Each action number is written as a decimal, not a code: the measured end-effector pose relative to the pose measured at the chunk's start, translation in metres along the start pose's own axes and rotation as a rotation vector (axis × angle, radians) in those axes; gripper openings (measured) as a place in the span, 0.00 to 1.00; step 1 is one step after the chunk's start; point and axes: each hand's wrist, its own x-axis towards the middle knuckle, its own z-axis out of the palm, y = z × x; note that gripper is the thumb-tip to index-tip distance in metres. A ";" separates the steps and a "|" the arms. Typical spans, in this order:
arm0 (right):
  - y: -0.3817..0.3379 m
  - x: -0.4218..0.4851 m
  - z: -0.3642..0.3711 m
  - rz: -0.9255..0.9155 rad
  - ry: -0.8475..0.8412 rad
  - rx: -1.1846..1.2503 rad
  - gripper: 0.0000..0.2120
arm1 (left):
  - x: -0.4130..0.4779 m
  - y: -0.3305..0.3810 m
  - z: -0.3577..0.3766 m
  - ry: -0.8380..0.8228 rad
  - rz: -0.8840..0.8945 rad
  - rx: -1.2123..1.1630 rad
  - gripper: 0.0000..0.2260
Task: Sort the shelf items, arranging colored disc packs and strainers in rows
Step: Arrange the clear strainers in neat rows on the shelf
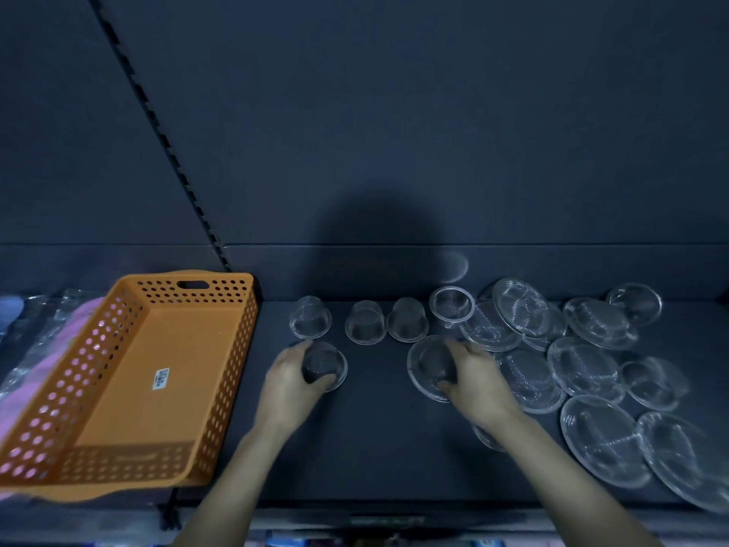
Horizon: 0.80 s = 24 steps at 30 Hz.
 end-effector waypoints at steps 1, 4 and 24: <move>-0.003 0.000 0.000 -0.010 -0.014 -0.013 0.28 | 0.000 -0.001 0.000 -0.002 0.004 -0.002 0.29; -0.014 -0.002 0.003 -0.030 -0.080 -0.045 0.28 | 0.001 -0.003 -0.002 0.004 0.027 0.005 0.27; -0.001 0.059 -0.022 -0.046 0.096 -0.318 0.15 | 0.045 0.074 0.034 -0.253 0.687 0.449 0.26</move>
